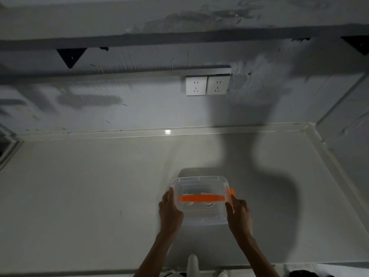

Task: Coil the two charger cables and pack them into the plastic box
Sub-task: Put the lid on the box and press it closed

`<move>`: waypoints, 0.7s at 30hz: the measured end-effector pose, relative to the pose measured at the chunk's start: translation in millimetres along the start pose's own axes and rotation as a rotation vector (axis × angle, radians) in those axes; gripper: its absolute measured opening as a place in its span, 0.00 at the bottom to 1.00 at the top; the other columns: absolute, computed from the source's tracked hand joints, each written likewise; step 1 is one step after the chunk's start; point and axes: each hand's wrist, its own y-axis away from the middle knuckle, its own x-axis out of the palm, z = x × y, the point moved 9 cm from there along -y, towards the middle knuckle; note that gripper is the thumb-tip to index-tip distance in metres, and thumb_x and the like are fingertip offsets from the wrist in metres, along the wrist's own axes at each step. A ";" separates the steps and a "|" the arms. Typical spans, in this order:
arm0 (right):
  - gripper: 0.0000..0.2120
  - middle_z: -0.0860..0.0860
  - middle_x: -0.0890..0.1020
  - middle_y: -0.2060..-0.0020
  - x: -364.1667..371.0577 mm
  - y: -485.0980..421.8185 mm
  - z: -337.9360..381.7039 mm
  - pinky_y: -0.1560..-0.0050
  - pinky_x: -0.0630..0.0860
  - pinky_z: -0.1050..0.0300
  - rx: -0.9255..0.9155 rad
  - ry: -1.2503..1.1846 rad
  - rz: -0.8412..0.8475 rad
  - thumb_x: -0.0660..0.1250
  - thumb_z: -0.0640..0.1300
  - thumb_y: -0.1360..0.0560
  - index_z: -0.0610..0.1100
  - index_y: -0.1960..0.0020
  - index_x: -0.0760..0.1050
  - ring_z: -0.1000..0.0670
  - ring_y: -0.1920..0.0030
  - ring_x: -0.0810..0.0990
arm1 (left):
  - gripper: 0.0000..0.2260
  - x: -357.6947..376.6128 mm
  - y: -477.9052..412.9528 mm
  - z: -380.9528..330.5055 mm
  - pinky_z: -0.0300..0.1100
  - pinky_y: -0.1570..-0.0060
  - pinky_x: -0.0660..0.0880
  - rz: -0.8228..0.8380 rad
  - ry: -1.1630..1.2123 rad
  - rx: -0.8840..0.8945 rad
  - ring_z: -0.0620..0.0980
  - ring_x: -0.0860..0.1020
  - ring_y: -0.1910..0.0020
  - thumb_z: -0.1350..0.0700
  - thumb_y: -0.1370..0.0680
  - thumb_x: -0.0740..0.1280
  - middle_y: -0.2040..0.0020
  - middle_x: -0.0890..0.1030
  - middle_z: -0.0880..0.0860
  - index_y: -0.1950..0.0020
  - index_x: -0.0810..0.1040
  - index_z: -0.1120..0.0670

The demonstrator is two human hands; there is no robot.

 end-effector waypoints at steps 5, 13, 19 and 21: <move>0.27 0.42 0.74 0.34 -5.0 -12.4 27.9 0.38 0.74 0.47 -0.152 0.210 -0.052 0.64 0.51 0.23 0.41 0.28 0.64 0.41 0.35 0.72 | 0.29 -11.3 3.0 -36.6 0.55 0.34 0.68 -0.198 -0.243 0.240 0.65 0.69 0.32 0.66 0.29 0.65 0.29 0.69 0.63 0.27 0.66 0.61; 0.33 0.44 0.54 0.22 43.1 -31.6 72.2 0.24 0.51 0.45 -0.398 0.424 0.021 0.51 0.58 0.20 0.42 0.22 0.49 0.45 0.22 0.51 | 0.27 42.2 -21.1 -63.1 0.58 0.28 0.59 -0.005 -0.470 0.510 0.56 0.58 0.22 0.44 0.17 0.46 0.22 0.60 0.57 0.23 0.61 0.57; 0.33 0.45 0.49 0.22 46.6 -30.5 71.3 0.23 0.51 0.45 -0.368 0.454 0.068 0.46 0.60 0.20 0.43 0.22 0.45 0.46 0.21 0.48 | 0.26 44.9 -20.0 -60.3 0.55 0.24 0.54 -0.020 -0.478 0.474 0.53 0.52 0.21 0.44 0.17 0.47 0.21 0.56 0.55 0.22 0.56 0.55; 0.33 0.45 0.49 0.22 48.4 -31.4 71.1 0.23 0.52 0.44 -0.371 0.469 0.069 0.46 0.61 0.20 0.43 0.22 0.44 0.46 0.21 0.48 | 0.26 46.6 -20.8 -57.2 0.56 0.25 0.55 -0.026 -0.487 0.471 0.53 0.53 0.21 0.44 0.17 0.50 0.21 0.57 0.55 0.22 0.57 0.55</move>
